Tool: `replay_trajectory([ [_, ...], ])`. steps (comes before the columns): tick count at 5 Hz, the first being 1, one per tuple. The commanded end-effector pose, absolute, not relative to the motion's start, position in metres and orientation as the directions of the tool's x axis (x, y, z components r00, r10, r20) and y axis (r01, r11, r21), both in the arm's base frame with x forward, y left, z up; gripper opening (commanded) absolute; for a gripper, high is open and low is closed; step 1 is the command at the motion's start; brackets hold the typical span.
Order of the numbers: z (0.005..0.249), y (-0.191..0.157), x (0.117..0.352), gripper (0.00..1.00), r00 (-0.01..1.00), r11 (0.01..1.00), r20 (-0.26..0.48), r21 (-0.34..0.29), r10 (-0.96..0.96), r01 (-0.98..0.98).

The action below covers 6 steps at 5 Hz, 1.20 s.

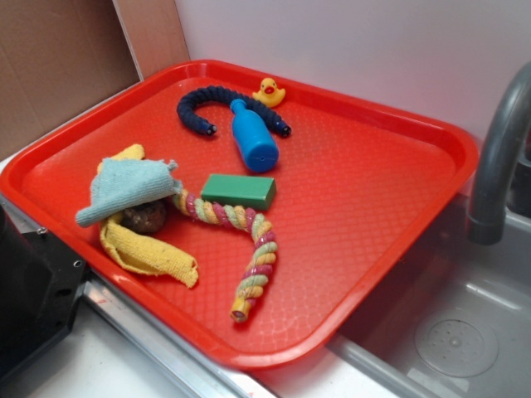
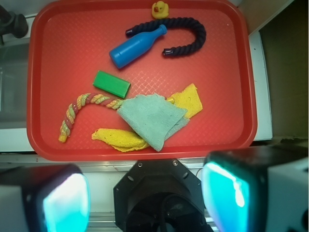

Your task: Grab the blue rope.

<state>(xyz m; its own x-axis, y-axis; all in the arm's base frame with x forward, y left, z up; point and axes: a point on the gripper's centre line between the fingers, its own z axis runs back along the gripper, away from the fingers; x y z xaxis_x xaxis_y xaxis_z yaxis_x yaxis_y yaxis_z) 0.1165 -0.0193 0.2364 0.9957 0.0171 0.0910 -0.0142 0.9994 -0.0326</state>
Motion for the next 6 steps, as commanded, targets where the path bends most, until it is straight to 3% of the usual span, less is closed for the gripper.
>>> replay_trajectory([
  [1, 0.236, -0.019, 0.116, 1.0, 0.996, 0.999, 0.091, -0.033, 0.017, -0.014],
  [2, 0.198, 0.031, 0.12, 1.0, 0.962, 0.967, 0.1, 0.006, 0.254, -0.256],
  [3, 0.183, 0.047, 0.149, 1.0, 0.906, 0.924, 0.183, -0.1, 0.381, -0.368],
  [4, 0.154, 0.067, 0.195, 1.0, 0.848, 0.876, 0.231, -0.046, 0.477, -0.48],
  [5, 0.124, 0.083, 0.236, 1.0, 0.848, 0.871, 0.209, -0.041, 0.487, -0.49],
  [6, 0.101, 0.095, 0.262, 1.0, 0.793, 0.815, 0.211, -0.036, 0.572, -0.579],
])
